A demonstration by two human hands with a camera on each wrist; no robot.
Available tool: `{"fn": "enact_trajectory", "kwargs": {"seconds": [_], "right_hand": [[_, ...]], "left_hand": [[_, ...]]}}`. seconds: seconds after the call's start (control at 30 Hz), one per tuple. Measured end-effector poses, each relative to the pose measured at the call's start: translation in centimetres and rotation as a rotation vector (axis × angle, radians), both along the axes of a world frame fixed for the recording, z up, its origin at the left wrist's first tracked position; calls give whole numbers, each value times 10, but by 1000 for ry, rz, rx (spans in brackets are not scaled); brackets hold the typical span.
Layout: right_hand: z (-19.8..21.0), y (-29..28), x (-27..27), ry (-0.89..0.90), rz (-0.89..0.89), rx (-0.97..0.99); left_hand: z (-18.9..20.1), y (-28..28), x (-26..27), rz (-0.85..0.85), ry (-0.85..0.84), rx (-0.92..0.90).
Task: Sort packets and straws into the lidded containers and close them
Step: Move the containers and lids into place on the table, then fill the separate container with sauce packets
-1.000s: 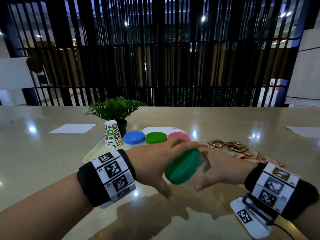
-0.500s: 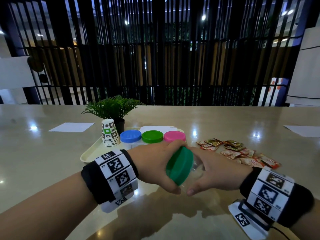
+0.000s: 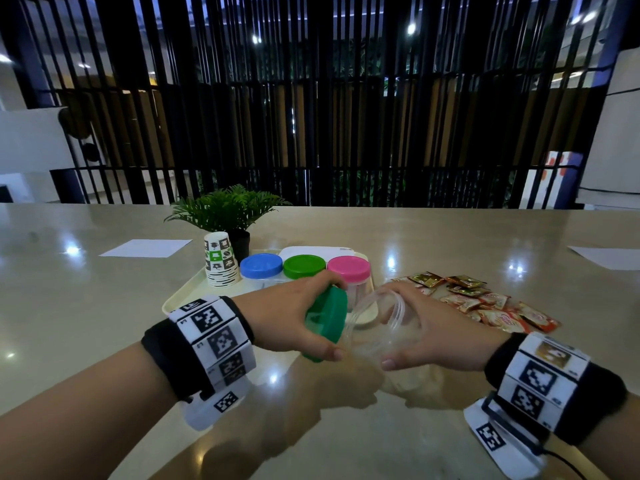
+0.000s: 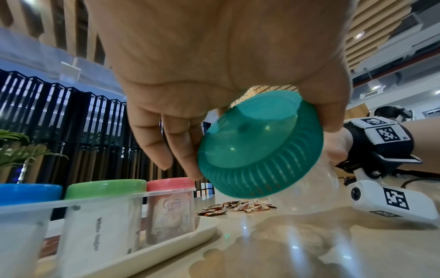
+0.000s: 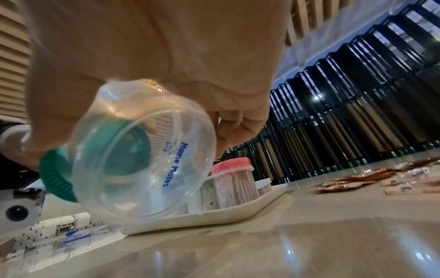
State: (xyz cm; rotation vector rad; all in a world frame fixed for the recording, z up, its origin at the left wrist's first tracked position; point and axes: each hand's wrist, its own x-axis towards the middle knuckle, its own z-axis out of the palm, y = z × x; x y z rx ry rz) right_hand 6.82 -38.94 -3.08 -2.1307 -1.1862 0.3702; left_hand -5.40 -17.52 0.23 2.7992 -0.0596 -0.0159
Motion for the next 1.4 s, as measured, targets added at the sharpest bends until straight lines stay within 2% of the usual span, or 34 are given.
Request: {"fn": "enact_trajectory", "kwargs": {"seconds": [0.13, 0.43, 0.67, 0.9, 1.07, 1.4], "right_hand": [[1, -3, 1, 66, -10, 11], [1, 4, -3, 3, -24, -217], [5, 15, -10, 4, -36, -244], [8, 21, -20, 21, -26, -321], [7, 23, -20, -13, -18, -343], [2, 26, -21, -63, -46, -500]], "left_hand": [[-1, 8, -3, 36, 46, 16], [-23, 18, -7, 43, 248, 66], [-29, 29, -6, 14, 293, 80], [-40, 42, -4, 1, 360, 229], [-49, 47, -3, -8, 338, 324], [-51, 48, -1, -26, 357, 360]]}}
